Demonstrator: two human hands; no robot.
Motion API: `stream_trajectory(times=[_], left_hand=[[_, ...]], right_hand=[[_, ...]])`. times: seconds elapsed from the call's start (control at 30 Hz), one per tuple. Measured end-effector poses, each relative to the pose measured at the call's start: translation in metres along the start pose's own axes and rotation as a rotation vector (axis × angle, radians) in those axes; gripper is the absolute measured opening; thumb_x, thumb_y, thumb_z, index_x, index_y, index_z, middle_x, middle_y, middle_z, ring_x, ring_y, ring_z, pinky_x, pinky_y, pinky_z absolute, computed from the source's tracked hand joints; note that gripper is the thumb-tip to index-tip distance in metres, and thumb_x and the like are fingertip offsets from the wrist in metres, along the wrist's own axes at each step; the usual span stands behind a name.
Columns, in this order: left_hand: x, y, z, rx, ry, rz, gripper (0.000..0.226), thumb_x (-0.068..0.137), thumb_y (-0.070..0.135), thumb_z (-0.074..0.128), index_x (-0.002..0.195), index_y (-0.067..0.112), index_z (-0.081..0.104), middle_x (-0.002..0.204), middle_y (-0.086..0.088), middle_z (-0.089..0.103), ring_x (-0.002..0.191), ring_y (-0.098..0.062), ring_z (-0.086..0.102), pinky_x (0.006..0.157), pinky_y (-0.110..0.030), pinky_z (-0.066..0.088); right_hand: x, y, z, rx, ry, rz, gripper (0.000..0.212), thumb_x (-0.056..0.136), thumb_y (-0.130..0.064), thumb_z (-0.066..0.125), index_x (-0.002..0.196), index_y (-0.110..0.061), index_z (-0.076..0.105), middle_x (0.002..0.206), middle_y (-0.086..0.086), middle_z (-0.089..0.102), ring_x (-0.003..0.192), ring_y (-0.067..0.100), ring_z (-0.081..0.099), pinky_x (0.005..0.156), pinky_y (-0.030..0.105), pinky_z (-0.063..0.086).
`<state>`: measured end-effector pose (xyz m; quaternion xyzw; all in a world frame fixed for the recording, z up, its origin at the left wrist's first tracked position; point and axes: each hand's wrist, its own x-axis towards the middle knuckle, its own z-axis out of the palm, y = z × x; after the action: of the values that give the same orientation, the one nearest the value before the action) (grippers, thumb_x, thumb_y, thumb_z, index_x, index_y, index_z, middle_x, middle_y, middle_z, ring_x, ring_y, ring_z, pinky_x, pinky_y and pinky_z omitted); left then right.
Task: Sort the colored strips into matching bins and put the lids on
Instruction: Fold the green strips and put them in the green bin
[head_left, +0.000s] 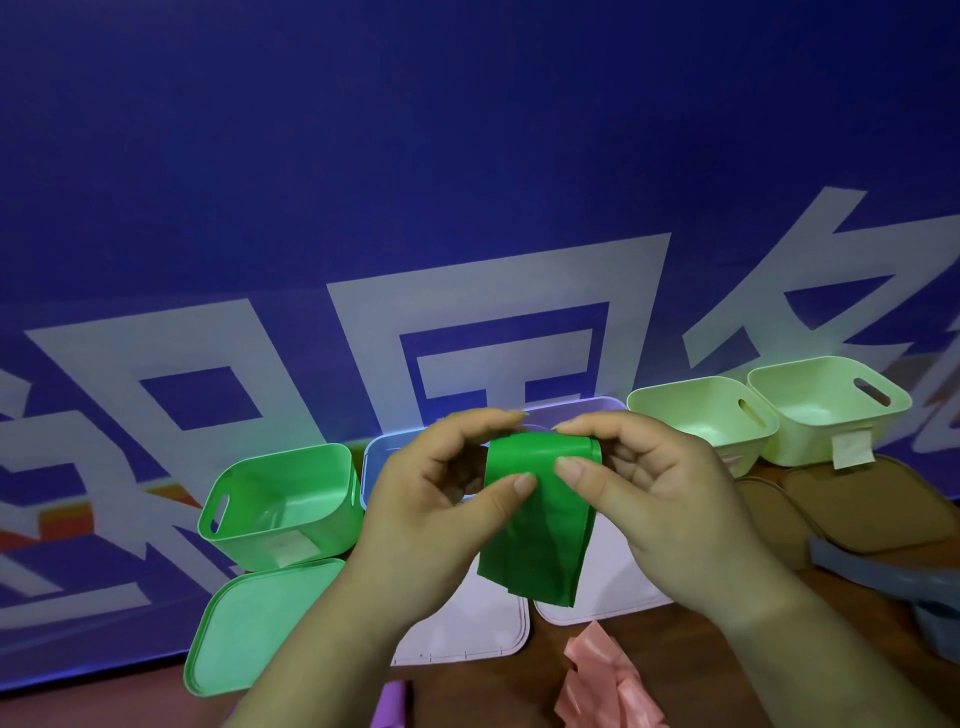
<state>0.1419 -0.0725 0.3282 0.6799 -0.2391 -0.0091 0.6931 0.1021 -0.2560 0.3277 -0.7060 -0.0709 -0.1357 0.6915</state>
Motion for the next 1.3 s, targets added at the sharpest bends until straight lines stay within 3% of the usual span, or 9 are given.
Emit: stream_trajectory(times=[0.13,0.33,0.43,0.53,0.67,0.87,1.03,1.3], left_hand=[[-0.0014,-0.0009,-0.0006,0.001,-0.007,0.011,0.033,0.074,0.019,0.078,0.106,0.027,0.072,0.108,-0.007,0.072,0.096,-0.030,0.068,0.084,-0.052,0.057],[-0.0009,-0.0032,-0.0001,0.003,0.018,0.000,0.033,0.075,0.006,0.076,0.101,0.025,0.074,0.102,-0.005,0.074,0.092,-0.023,0.069,0.082,-0.035,0.057],[-0.0015,-0.0034,0.0001,-0.016,0.025,-0.015,0.033,0.074,0.006,0.076,0.100,0.025,0.074,0.100,-0.007,0.074,0.090,-0.023,0.069,0.081,-0.033,0.057],[-0.0018,-0.0022,0.0007,-0.036,0.034,-0.028,0.032,0.074,0.006,0.079,0.100,0.025,0.075,0.098,-0.007,0.075,0.088,-0.021,0.070,0.078,-0.029,0.057],[-0.0013,-0.0008,0.0013,-0.036,0.049,-0.051,0.027,0.077,0.011,0.079,0.099,0.026,0.074,0.096,-0.004,0.075,0.086,-0.018,0.070,0.074,-0.025,0.056],[-0.0015,0.0001,0.0029,-0.026,0.061,-0.065,0.019,0.079,0.020,0.074,0.097,0.021,0.074,0.092,-0.004,0.075,0.084,-0.016,0.069,0.073,-0.023,0.054],[-0.0017,0.0009,0.0044,-0.009,0.058,-0.067,0.014,0.082,0.021,0.074,0.095,0.017,0.073,0.089,-0.003,0.074,0.080,-0.013,0.068,0.070,-0.020,0.053],[-0.0024,0.0002,0.0009,0.000,-0.004,-0.089,0.019,0.084,0.026,0.072,0.103,0.021,0.072,0.096,-0.004,0.074,0.088,-0.018,0.070,0.075,-0.024,0.055]], right_hand=[[0.0007,-0.0019,-0.0007,-0.007,-0.007,0.031,0.022,0.075,-0.027,0.068,0.097,-0.021,0.072,0.093,0.001,0.075,0.088,0.018,0.072,0.078,0.030,0.059],[0.0015,-0.0004,0.0000,-0.011,-0.030,0.070,0.020,0.076,-0.031,0.068,0.095,-0.026,0.073,0.092,0.002,0.075,0.087,0.019,0.072,0.078,0.033,0.060],[0.0007,-0.0022,-0.0001,0.001,-0.031,0.073,0.023,0.075,-0.029,0.068,0.097,-0.022,0.072,0.092,-0.002,0.075,0.087,0.017,0.072,0.076,0.028,0.059],[-0.0011,-0.0027,-0.0010,0.052,-0.025,0.084,0.031,0.070,-0.023,0.073,0.101,-0.019,0.070,0.095,0.000,0.075,0.090,0.026,0.071,0.081,0.033,0.060],[-0.0025,-0.0004,-0.0012,0.013,-0.049,0.043,0.036,0.074,-0.010,0.082,0.104,-0.027,0.070,0.099,0.002,0.074,0.090,0.025,0.071,0.081,0.033,0.059],[-0.0033,-0.0005,-0.0018,-0.086,-0.049,-0.035,0.036,0.072,-0.016,0.077,0.101,-0.037,0.070,0.101,-0.006,0.072,0.091,0.019,0.070,0.078,0.027,0.058],[-0.0029,0.0001,-0.0016,-0.082,-0.046,-0.030,0.033,0.073,-0.018,0.077,0.099,-0.036,0.071,0.098,-0.006,0.072,0.089,0.021,0.071,0.081,0.037,0.060],[-0.0020,0.0015,-0.0029,-0.048,-0.049,-0.001,0.029,0.074,-0.020,0.076,0.099,-0.034,0.072,0.096,-0.001,0.074,0.089,0.023,0.071,0.081,0.037,0.060]])
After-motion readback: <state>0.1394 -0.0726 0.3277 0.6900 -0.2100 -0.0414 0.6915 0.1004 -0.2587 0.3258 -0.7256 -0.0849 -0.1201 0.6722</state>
